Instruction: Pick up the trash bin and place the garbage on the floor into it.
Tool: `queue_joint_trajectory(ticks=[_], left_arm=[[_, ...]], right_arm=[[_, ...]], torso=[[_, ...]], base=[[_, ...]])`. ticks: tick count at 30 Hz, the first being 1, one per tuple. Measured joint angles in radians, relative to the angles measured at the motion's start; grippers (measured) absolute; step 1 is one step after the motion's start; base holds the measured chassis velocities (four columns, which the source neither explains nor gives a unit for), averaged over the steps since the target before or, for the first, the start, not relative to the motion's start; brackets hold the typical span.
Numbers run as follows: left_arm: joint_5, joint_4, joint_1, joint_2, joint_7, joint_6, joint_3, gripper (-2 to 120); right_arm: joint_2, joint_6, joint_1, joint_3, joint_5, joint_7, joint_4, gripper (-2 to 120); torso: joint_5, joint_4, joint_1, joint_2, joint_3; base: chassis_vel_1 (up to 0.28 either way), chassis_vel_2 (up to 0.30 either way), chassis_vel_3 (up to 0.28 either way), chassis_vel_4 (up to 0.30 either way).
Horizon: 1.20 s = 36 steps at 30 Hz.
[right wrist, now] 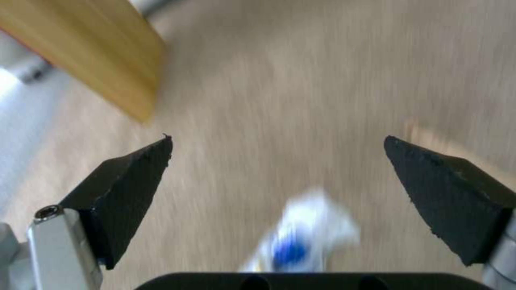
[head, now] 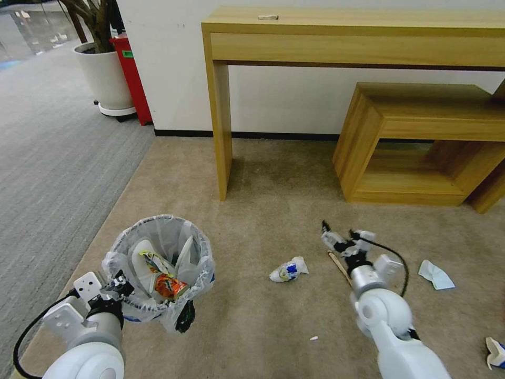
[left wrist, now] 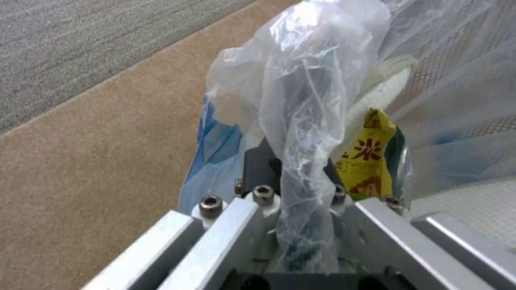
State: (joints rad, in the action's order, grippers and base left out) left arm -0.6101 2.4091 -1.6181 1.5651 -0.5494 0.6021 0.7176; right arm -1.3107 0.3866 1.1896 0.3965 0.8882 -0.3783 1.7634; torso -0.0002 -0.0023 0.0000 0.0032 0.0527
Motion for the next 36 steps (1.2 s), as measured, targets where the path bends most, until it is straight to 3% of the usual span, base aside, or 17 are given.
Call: queue_joint_trajectory(ticks=[6, 10, 26, 35, 36], left_arm=[[0.016, -0.01, 0.009, 0.006, -0.001, 0.0, -0.01, 0], [0.024, -0.016, 0.01, 0.01, -0.001, 0.0, -0.017, 0], [0.025, -0.019, 0.009, 0.013, -0.001, -0.005, -0.008, 0], [0.025, -0.022, 0.01, 0.013, -0.001, -0.007, -0.008, 0], [0.025, -0.023, 0.011, 0.012, -0.001, -0.007, -0.008, 0]], right_arm=[[-0.045, 0.16, -0.092, -0.046, 0.164, -0.171, -0.117, 100], [-0.062, 0.232, -0.151, -0.058, 0.193, -0.219, -0.19, 100], [-0.144, 0.242, -0.316, -0.08, 0.066, -0.111, -0.526, 100], [-0.186, 0.197, -0.363, -0.066, -0.02, -0.054, -0.649, 74], [-0.195, 0.186, -0.377, -0.061, -0.044, -0.037, -0.677, 67]], torso=[[0.0001, 0.0, 0.0, 0.0, 0.0], [0.0, 0.0, 0.0, 0.0, 0.0], [0.0, 0.0, 0.0, 0.0, 0.0], [0.0001, -0.0001, 0.0, 0.0, 0.0], [0.0, -0.0001, 0.0, 0.0, 0.0]], base=[[0.0, 0.0, 0.0, 0.0], [0.0, 0.0, 0.0, 0.0], [0.0, 0.0, 0.0, 0.0], [0.0, 0.0, 0.0, 0.0], [0.0, 0.0, 0.0, 0.0]])
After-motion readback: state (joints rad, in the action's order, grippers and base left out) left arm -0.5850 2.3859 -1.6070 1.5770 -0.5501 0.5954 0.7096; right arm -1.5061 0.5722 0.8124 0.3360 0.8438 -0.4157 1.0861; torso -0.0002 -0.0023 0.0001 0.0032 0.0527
